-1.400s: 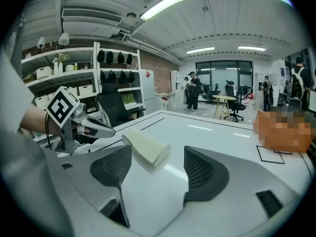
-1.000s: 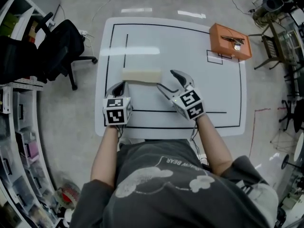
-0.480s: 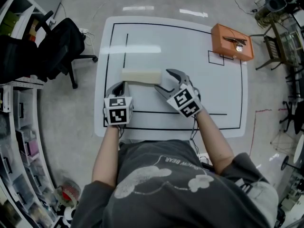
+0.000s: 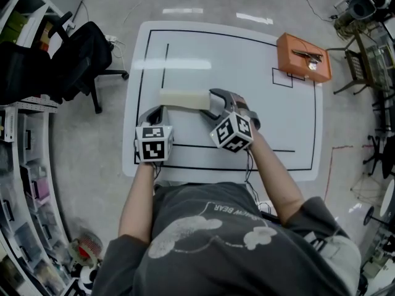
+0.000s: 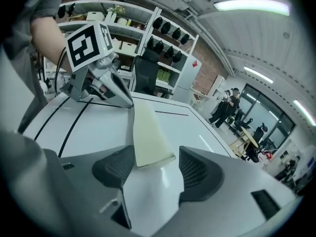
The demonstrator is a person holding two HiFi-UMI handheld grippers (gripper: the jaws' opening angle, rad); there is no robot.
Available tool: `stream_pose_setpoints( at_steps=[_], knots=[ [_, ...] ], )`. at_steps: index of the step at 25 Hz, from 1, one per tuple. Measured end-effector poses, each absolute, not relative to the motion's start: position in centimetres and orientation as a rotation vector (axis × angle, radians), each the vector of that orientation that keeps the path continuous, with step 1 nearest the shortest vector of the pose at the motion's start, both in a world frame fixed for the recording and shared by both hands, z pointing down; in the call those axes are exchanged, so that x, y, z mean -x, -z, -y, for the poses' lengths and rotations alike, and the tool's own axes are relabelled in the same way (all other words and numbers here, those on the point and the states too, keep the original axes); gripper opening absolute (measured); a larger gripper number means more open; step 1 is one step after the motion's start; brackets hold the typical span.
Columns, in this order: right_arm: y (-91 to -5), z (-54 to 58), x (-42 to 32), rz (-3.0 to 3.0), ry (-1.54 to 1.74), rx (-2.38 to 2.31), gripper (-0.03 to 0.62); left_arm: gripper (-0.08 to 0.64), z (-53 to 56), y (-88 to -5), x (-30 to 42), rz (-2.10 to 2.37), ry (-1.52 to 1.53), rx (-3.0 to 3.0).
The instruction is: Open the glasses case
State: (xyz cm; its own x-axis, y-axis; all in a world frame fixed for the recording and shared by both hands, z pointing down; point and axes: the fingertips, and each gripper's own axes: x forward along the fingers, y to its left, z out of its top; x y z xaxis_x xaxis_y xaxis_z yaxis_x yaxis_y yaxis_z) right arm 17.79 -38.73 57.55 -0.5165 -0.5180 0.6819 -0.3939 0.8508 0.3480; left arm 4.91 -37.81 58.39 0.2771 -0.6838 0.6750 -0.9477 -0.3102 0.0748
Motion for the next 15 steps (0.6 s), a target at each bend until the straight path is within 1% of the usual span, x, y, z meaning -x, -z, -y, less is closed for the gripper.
stream_pose_setpoints(
  at_steps=[3, 12, 14, 15],
  knots=[
    [-57.7, 38.6, -17.6, 2.157, 0.216, -0.635, 0.254, 0.002, 37.8, -58.4, -4.9, 1.466, -0.752, -2.085],
    [-57.2, 38.8, -17.6, 2.187, 0.118, -0.579, 0.242, 0.002, 37.8, -58.4, -4.8, 1.465, -0.748, -2.081],
    [-56.3, 39.1, -17.5, 2.222, 0.092, -0.618, 0.209, 0.002, 37.8, -58.4, -4.8, 1.47, -0.752, -2.083],
    [-55.7, 39.4, -17.5, 2.24, 0.082, -0.647, 0.165, 0.002, 37.8, -58.4, -4.8, 1.474, -0.755, -2.084]
  ],
)
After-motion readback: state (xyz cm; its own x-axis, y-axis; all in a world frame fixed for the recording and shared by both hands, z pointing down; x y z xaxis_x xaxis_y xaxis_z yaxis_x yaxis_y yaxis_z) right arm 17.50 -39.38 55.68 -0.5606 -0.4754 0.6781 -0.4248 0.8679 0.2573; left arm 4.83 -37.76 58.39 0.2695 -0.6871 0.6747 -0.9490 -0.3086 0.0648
